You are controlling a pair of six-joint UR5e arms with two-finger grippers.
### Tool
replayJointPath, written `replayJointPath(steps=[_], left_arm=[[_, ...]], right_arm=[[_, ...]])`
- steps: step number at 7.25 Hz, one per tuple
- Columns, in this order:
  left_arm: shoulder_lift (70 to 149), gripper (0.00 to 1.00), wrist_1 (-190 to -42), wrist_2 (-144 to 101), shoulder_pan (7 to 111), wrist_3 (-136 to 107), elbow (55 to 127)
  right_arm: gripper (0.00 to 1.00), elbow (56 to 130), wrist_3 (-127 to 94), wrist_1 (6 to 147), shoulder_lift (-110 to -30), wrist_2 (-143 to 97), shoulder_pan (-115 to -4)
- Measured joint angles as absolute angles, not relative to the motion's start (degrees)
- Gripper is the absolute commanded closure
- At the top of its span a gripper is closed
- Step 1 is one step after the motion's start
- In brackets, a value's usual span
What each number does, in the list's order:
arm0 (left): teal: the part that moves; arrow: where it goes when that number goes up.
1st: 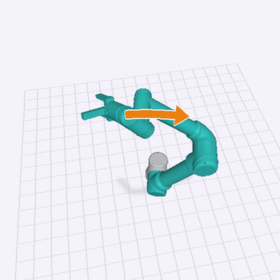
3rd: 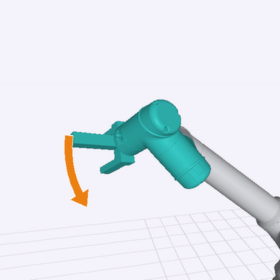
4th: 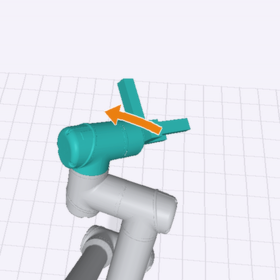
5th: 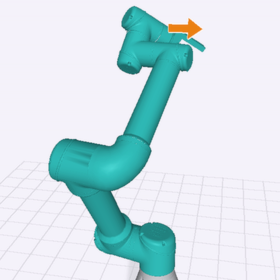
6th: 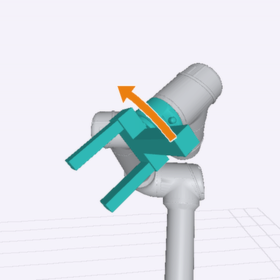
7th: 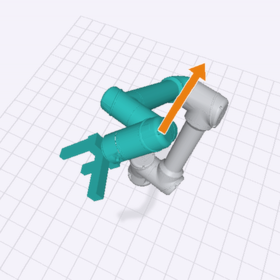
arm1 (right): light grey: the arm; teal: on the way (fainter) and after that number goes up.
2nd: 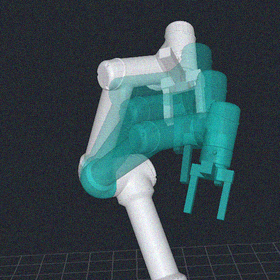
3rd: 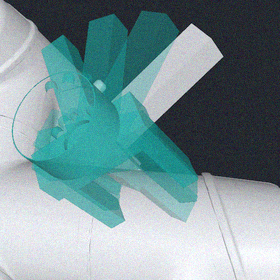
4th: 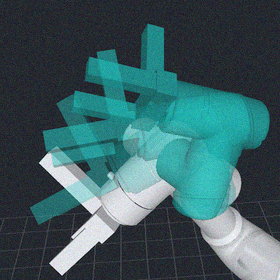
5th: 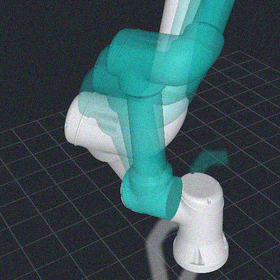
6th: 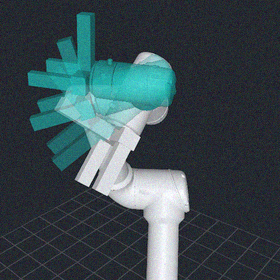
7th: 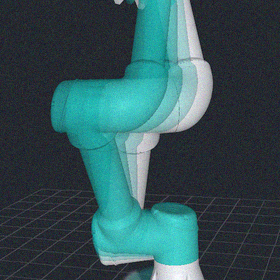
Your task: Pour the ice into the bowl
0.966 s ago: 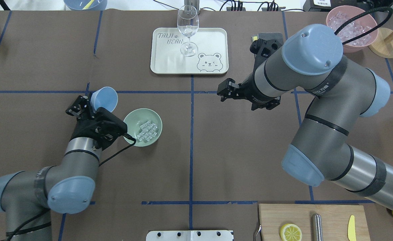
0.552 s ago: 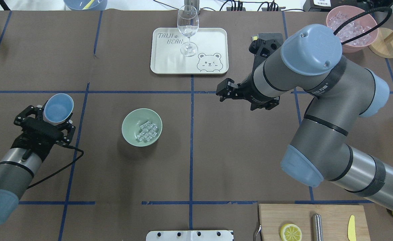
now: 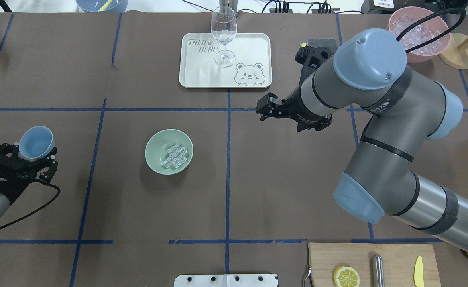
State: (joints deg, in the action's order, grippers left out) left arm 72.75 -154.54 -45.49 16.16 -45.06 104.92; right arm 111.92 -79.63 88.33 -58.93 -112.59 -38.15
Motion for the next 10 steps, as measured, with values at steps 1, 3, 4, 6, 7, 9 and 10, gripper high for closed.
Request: replayJointPath(steps=[1, 3, 4, 6, 7, 9, 10], left_arm=[[72.00, 1.00, -157.68, -46.35, 16.20, -47.50, 102.73], [70.55, 1.00, -165.81, -46.75, 17.90, -49.50, 99.00], [69.99, 1.00, -169.18, -46.69, 18.90, -51.21, 97.49], [70.73, 1.00, -171.42, -45.03, 19.72, -56.11, 94.37], [72.06, 1.00, -171.58, -43.60, 19.71, -57.75, 92.21], [74.98, 1.00, -171.64, -42.53, 19.60, -62.53, 88.56], [75.80, 1.00, -171.65, -42.37, 19.53, -64.56, 87.73]], right_arm=[[0.00, 111.91, -79.63, 88.33, -58.88, -112.59, -38.15], [0.00, 111.96, -79.63, 88.35, -58.79, -112.65, -38.08], [0.00, 111.97, -79.63, 88.39, -58.71, -112.69, -38.07], [0.00, 112.01, -79.63, 88.42, -58.58, -112.81, -38.00], [0.00, 112.02, -79.63, 88.42, -58.57, -112.86, -37.99], [0.00, 112.05, -79.63, 88.42, -58.58, -112.93, -37.97], [0.00, 112.08, -79.63, 88.42, -58.59, -112.96, -37.97]])
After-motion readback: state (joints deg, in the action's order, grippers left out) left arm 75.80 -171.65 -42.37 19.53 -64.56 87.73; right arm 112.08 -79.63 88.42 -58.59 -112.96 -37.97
